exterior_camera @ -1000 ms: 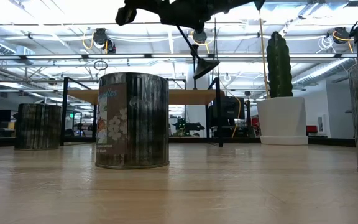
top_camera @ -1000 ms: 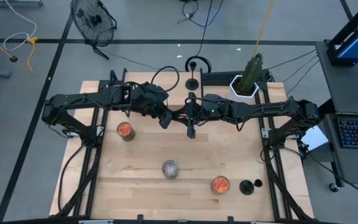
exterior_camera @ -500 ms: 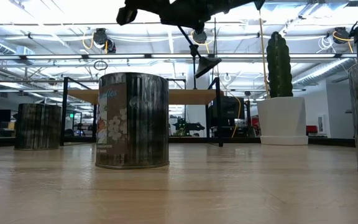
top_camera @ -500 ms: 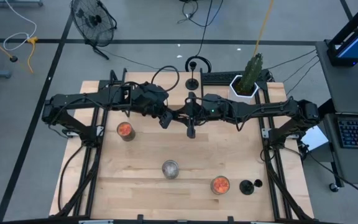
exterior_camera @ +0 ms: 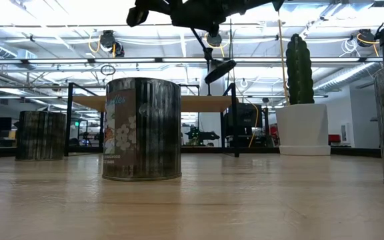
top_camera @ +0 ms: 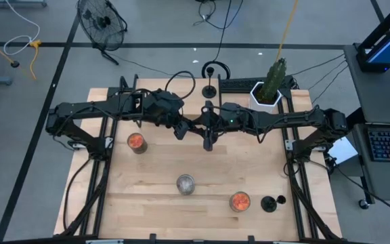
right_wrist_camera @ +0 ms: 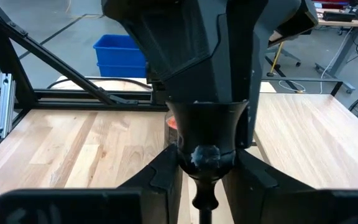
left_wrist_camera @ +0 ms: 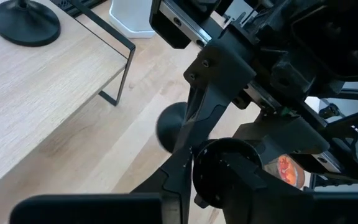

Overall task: Pick & Place candle stick holders
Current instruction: Put the left black candle holder on the shelf

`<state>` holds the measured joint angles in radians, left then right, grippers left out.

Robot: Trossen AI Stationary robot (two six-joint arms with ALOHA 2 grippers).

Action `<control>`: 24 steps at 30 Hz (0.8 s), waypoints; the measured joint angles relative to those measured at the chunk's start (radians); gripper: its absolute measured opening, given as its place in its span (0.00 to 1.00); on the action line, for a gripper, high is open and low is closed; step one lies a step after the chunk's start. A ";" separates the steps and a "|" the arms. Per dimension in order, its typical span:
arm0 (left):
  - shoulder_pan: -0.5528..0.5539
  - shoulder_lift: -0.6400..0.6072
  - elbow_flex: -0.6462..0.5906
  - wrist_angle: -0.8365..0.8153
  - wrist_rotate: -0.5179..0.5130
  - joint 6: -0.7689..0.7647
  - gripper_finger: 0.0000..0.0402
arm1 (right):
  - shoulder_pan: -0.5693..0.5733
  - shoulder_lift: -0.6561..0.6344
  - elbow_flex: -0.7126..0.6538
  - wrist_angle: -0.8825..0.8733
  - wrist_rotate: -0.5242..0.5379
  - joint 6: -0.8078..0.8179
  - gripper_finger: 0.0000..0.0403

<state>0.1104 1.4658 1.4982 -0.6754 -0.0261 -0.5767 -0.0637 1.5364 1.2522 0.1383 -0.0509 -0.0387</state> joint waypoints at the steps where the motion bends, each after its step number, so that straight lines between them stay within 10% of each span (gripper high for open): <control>1: 0.000 0.000 0.000 0.000 0.000 0.000 0.18 | 0.000 0.000 0.000 0.000 -0.001 0.000 0.22; 24: 0.000 0.001 0.000 -0.003 0.026 0.018 0.02 | 0.001 0.000 0.003 -0.017 -0.003 0.013 0.22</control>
<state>0.1104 1.4666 1.4982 -0.6788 0.0001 -0.5583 -0.0628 1.5364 1.2552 0.1212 -0.0536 -0.0261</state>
